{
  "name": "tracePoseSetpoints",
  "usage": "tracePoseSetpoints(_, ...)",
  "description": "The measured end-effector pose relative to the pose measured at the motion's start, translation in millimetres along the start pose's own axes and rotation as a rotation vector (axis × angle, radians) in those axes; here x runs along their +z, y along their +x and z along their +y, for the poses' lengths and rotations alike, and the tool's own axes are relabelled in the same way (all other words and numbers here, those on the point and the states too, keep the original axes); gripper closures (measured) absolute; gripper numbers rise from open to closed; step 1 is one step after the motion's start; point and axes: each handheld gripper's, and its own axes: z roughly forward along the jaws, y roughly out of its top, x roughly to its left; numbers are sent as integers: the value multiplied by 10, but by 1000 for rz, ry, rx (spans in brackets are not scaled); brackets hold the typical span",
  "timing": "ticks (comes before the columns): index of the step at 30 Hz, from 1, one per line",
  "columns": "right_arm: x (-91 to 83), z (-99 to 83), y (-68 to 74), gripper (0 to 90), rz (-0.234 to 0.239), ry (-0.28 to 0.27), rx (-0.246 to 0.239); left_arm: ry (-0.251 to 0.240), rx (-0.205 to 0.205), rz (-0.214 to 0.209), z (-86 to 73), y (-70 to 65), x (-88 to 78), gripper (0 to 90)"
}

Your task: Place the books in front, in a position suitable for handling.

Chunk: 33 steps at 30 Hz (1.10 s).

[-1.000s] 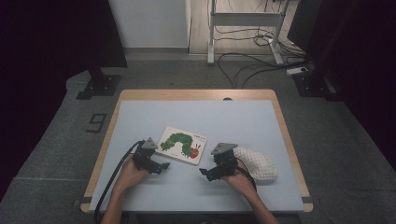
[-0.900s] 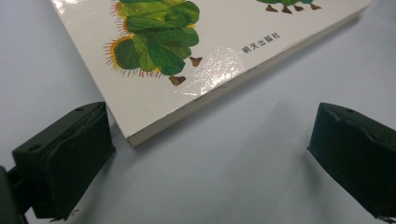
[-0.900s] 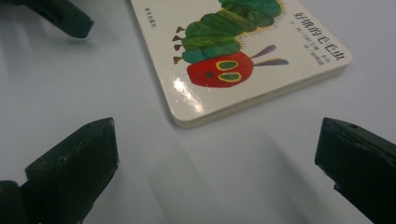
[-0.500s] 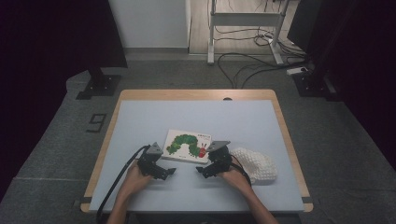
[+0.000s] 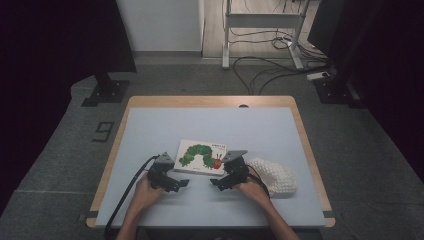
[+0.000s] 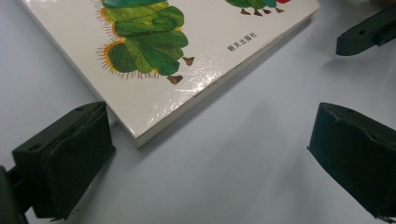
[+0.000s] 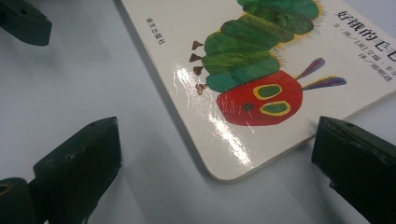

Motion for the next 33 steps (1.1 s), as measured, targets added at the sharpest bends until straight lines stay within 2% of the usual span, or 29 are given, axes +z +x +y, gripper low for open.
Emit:
tracePoseSetpoints(3, -9, -16, 35, 14, -14, 4, -11, 6, 17, 9, -35, -69, -13, 0)
tracePoseSetpoints(8, -31, -39, 54, 14, -10, 4, -11, 14, 30, 20, -75, -167, -28, 0)
tracePoseSetpoints(15, -118, -123, 124, 30, 12, 10, -30, 17, 38, 26, -174, -359, -72, 0)
tracePoseSetpoints(19, -159, -160, 157, 30, 17, 14, -36, 21, 35, 16, -208, -439, -95, 0)
tracePoseSetpoints(21, -182, -178, 174, 30, 18, 18, -41, 29, 36, 1, -254, -547, -124, 0)
tracePoseSetpoints(23, -194, -188, 183, 30, 19, 21, -41, 30, 38, -3, -269, -587, -130, 0)
tracePoseSetpoints(24, -219, -204, 191, 31, 24, 28, -47, 33, 39, -14, -295, -659, -144, 0)
tracePoseSetpoints(27, -240, -220, 198, 35, 25, 31, -53, 36, 44, -17, -316, -717, -151, 0)
tracePoseSetpoints(28, -256, -230, 206, 48, 21, 35, -60, 51, 72, -12, -326, -758, -154, 0)
tracePoseSetpoints(30, -271, -231, 203, 71, 17, 36, -58, 57, 77, -16, -321, -753, -157, 0)
tracePoseSetpoints(31, -276, -234, 201, 79, 17, 37, -62, 74, 95, -46, -299, -705, -176, 0)
tracePoseSetpoints(33, -298, -240, 194, 105, 21, 35, -62, 61, 103, -45, -280, -635, -226, 35)
